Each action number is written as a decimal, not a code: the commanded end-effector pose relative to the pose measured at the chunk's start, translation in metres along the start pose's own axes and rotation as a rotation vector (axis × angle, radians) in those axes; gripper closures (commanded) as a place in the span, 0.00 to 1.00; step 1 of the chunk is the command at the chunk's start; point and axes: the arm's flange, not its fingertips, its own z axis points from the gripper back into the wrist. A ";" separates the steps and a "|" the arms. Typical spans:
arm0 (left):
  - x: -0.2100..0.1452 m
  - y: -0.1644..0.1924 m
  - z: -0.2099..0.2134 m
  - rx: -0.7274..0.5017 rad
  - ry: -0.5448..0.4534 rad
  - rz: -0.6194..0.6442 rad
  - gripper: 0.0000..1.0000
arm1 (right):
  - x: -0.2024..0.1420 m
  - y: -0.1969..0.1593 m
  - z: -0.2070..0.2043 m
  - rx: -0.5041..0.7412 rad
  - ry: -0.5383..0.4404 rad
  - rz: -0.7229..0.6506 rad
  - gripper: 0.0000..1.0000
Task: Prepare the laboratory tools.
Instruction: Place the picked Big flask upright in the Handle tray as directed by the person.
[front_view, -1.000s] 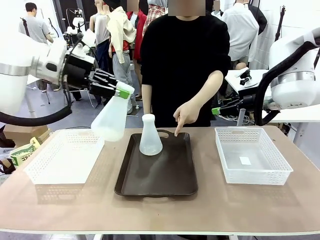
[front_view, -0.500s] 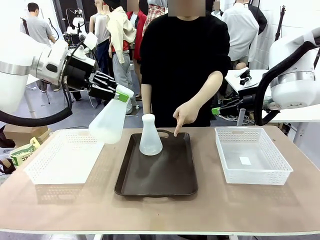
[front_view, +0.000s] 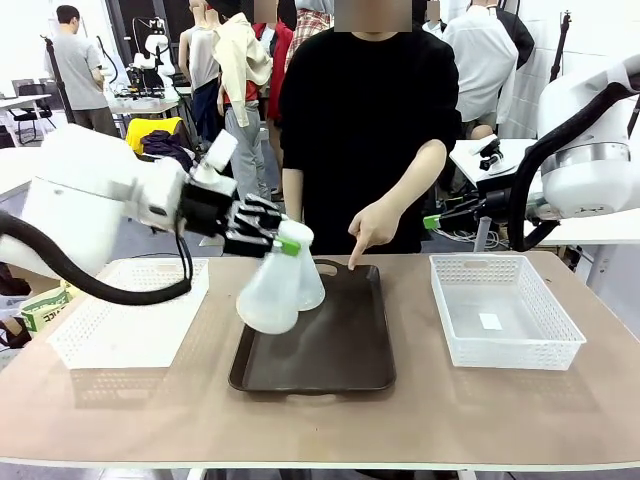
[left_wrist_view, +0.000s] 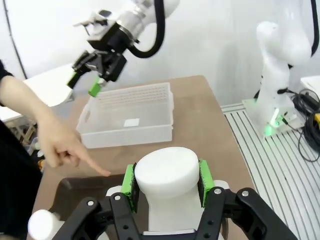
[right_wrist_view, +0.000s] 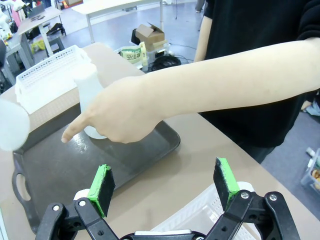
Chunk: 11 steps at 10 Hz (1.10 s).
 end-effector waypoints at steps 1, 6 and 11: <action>-0.017 0.018 -0.013 -0.017 -0.032 -0.042 1.00 | -0.001 0.000 0.001 0.004 0.010 -0.006 0.00; -0.052 0.051 -0.025 -0.075 -0.260 -0.018 1.00 | -0.001 0.000 0.001 0.004 0.010 -0.006 0.00; -0.071 0.070 -0.042 -0.148 -0.236 -0.044 1.00 | -0.001 0.000 0.001 0.004 0.010 -0.006 0.00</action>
